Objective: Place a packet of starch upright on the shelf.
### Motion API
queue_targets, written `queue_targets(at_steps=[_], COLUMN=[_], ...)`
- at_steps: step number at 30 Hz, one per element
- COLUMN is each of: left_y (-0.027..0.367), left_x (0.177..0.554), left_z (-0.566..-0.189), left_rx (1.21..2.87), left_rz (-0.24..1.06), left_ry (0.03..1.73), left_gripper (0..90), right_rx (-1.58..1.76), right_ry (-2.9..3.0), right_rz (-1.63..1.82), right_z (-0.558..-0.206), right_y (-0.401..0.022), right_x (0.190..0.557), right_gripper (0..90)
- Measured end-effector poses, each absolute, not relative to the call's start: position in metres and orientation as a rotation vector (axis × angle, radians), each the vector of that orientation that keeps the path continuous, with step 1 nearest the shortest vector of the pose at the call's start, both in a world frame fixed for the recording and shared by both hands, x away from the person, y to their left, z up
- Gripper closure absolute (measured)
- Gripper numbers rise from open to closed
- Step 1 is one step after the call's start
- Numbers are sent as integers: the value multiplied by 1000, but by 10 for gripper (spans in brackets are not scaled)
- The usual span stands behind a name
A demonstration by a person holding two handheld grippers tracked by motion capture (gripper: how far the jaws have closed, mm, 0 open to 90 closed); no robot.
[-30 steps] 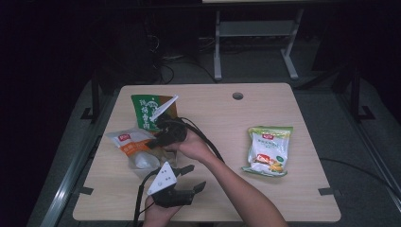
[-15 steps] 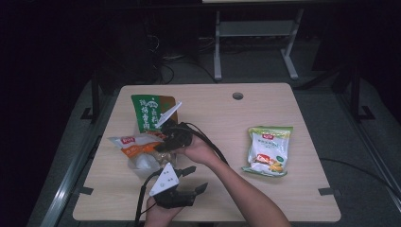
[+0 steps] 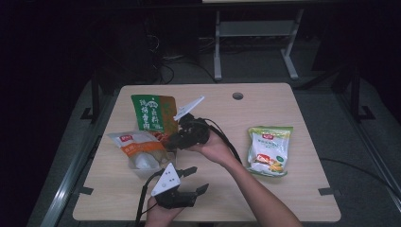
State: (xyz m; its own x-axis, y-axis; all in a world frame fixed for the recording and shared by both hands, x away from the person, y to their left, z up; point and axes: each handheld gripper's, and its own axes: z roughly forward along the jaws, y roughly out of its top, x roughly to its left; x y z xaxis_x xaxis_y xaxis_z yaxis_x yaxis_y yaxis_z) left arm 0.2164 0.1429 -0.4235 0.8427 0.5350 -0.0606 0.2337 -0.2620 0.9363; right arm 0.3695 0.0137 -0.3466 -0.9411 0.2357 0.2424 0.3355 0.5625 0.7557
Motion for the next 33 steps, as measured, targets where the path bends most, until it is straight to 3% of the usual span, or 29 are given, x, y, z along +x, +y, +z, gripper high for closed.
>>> queue_targets(at_steps=[6,16,22,23,33], left_y=[137,132,133,133,132], left_x=[214,208,209,209,209], left_z=[-426,-427,-426,-426,-426], left_rx=[1858,1867,1866,1865,1871], left_rz=[303,290,298,299,297], left_ry=[574,547,542,541,538], left_gripper=[334,334,334,335,335], right_rx=[-531,-369,-377,-372,-377], right_ry=[-2692,-2747,-2813,-2809,-2829], right_rz=[-1303,-1105,-1032,-1030,-965], right_z=[-352,-377,-388,-388,-402], right_y=[-9,28,42,42,44], right_x=[362,357,360,360,357], right_gripper=[626,660,788,874,884])
